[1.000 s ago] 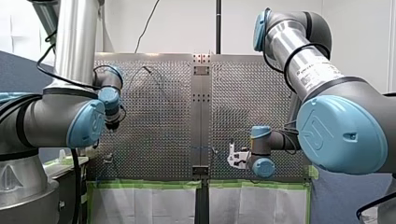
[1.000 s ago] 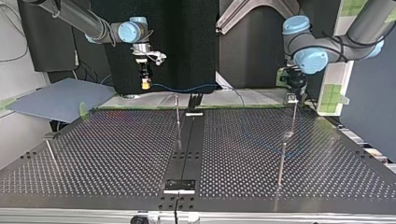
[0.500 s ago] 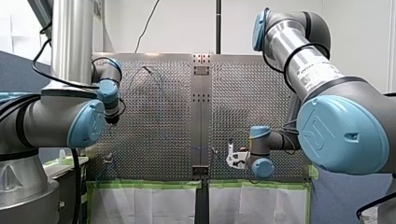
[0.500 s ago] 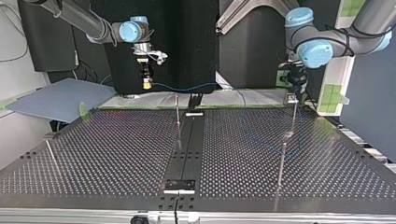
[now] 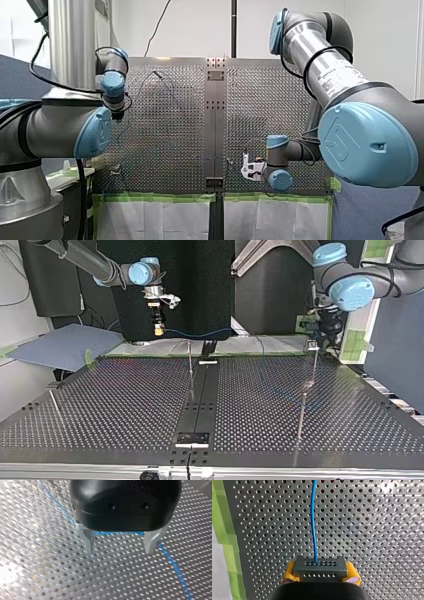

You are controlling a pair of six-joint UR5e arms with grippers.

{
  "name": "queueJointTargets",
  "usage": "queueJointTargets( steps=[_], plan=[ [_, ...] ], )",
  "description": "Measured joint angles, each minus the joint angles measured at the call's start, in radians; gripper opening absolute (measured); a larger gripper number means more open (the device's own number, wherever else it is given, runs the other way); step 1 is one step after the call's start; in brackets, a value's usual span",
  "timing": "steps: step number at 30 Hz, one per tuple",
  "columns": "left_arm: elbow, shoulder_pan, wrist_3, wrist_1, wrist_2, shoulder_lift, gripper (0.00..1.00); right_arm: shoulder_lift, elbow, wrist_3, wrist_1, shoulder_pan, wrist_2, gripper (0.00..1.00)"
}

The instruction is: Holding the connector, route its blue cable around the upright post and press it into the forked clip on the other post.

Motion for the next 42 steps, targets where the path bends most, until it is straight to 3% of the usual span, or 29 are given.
queueJointTargets(
  steps=[10,17,26,29,36,42],
  plan=[
    [0.089,-0.011,0.066,-0.089,-0.005,0.089,1.00,0.000,0.000,0.002,-0.002,0.001,0.000,0.00],
    [0.151,-0.010,0.126,-0.146,0.037,0.150,1.00,0.001,0.000,0.004,-0.006,-0.001,-0.002,0.00],
    [0.223,-0.009,0.198,-0.205,0.077,0.160,1.00,0.001,-0.001,0.010,-0.014,-0.010,-0.004,0.00],
    [0.248,-0.008,0.223,-0.202,0.097,0.159,1.00,0.001,-0.001,0.015,-0.015,-0.014,-0.005,0.00],
    [0.314,-0.004,0.289,-0.145,0.098,0.162,1.00,0.001,-0.002,0.043,-0.017,-0.018,-0.022,0.00],
    [0.370,0.005,0.335,-0.095,0.144,0.163,1.00,0.001,-0.008,0.062,-0.016,-0.018,-0.034,0.00]
  ],
)
